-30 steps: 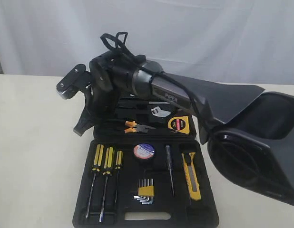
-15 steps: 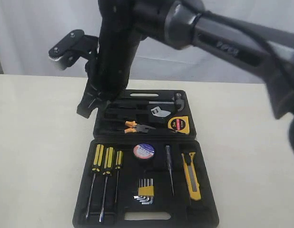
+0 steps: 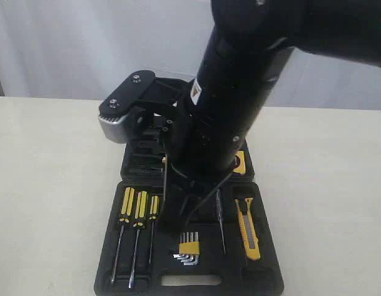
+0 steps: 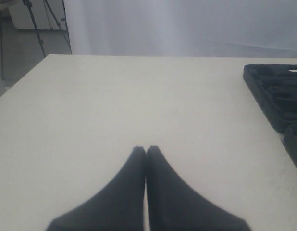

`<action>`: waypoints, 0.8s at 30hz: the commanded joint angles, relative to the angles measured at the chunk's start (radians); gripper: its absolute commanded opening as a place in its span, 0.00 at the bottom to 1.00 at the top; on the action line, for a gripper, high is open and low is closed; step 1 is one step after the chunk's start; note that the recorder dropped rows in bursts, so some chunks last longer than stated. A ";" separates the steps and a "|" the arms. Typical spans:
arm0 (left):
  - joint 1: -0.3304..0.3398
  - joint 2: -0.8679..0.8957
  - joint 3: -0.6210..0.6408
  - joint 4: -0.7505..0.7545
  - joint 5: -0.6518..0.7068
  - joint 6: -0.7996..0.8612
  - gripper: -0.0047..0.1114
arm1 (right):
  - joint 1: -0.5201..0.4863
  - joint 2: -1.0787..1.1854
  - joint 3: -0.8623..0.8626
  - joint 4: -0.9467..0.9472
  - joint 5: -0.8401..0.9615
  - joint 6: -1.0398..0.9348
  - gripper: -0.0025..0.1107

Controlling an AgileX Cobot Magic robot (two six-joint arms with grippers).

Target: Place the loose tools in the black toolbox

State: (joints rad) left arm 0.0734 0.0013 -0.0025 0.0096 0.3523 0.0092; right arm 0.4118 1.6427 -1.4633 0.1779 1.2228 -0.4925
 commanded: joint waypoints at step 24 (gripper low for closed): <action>-0.005 -0.001 0.003 -0.010 -0.010 -0.002 0.04 | 0.155 -0.210 0.053 -0.225 -0.002 -0.104 0.02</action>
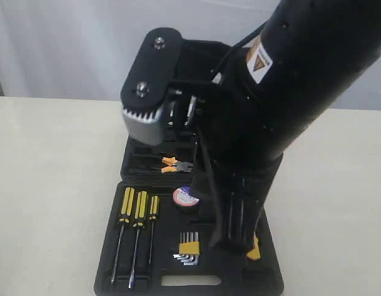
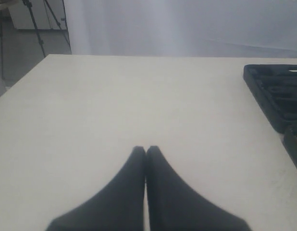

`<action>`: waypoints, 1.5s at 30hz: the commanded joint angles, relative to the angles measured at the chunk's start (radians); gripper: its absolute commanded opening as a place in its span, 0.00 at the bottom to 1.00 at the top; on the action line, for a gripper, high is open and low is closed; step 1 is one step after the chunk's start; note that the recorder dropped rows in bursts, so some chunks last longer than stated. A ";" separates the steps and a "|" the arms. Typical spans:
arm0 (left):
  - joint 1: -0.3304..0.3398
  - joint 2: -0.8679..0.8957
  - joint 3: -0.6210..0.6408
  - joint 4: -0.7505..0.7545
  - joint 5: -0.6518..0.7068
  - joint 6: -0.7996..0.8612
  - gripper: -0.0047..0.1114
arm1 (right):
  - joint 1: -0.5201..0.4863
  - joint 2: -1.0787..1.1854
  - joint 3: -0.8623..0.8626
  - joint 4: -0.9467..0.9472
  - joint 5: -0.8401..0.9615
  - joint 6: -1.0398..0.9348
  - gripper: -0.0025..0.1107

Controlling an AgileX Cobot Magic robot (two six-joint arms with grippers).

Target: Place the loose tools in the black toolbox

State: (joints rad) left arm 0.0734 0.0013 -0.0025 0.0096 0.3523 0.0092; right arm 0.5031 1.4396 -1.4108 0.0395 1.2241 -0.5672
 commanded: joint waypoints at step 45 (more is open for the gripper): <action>-0.005 -0.001 0.003 -0.010 -0.010 -0.002 0.04 | 0.397 -0.071 0.493 -0.812 -0.436 0.919 0.02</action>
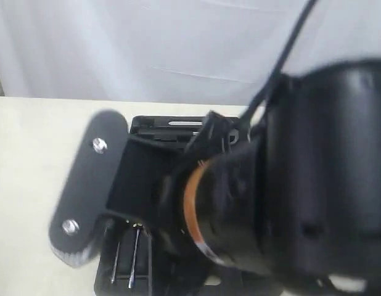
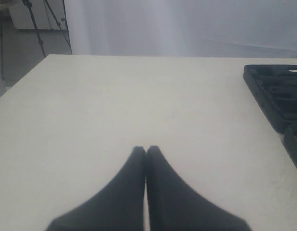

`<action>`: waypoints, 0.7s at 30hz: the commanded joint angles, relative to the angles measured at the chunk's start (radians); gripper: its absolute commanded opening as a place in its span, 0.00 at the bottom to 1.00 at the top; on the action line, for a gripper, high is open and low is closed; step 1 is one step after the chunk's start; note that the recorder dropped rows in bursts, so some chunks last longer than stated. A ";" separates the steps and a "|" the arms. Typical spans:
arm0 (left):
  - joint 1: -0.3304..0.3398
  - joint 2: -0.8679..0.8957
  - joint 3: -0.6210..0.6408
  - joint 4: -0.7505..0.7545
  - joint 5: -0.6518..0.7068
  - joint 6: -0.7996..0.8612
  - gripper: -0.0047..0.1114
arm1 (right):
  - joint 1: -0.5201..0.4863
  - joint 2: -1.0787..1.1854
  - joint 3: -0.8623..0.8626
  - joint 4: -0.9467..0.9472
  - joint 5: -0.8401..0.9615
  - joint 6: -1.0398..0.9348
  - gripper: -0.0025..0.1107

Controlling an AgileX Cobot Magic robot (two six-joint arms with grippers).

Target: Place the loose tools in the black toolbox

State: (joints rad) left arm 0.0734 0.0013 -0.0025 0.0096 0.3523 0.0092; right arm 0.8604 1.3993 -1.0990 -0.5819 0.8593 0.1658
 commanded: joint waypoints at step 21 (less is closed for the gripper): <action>-0.005 -0.001 0.003 -0.010 -0.010 -0.002 0.04 | 0.110 0.252 0.415 -0.555 -0.249 0.747 0.55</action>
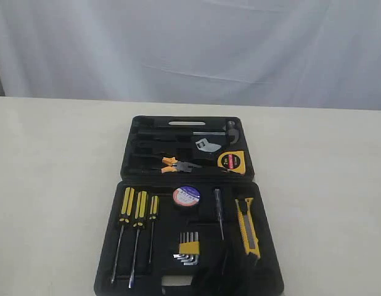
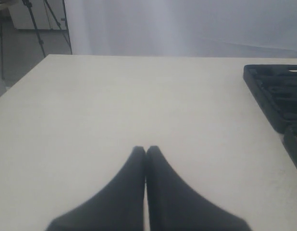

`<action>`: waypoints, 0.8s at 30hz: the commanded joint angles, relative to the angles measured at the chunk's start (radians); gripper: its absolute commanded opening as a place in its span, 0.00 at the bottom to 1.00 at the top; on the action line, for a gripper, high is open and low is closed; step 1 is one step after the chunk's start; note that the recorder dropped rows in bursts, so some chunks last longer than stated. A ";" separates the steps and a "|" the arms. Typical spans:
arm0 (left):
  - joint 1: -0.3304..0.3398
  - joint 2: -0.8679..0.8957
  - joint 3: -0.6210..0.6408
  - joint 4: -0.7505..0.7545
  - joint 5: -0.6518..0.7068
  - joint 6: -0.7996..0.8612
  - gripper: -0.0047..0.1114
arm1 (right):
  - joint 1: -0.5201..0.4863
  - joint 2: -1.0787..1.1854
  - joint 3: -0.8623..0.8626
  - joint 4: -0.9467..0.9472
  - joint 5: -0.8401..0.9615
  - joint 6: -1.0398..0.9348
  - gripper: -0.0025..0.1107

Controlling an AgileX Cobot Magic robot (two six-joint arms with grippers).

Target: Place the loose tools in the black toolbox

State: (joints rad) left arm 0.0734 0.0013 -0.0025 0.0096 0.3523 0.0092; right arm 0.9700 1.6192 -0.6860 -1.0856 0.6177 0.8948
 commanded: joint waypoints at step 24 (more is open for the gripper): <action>-0.005 -0.001 0.003 -0.010 -0.010 -0.002 0.04 | -0.002 0.223 -0.027 -0.285 0.045 0.234 0.55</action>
State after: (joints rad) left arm 0.0734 0.0013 -0.0025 0.0096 0.3523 0.0092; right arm 0.9700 1.8254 -0.6979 -1.3425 0.6599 1.1089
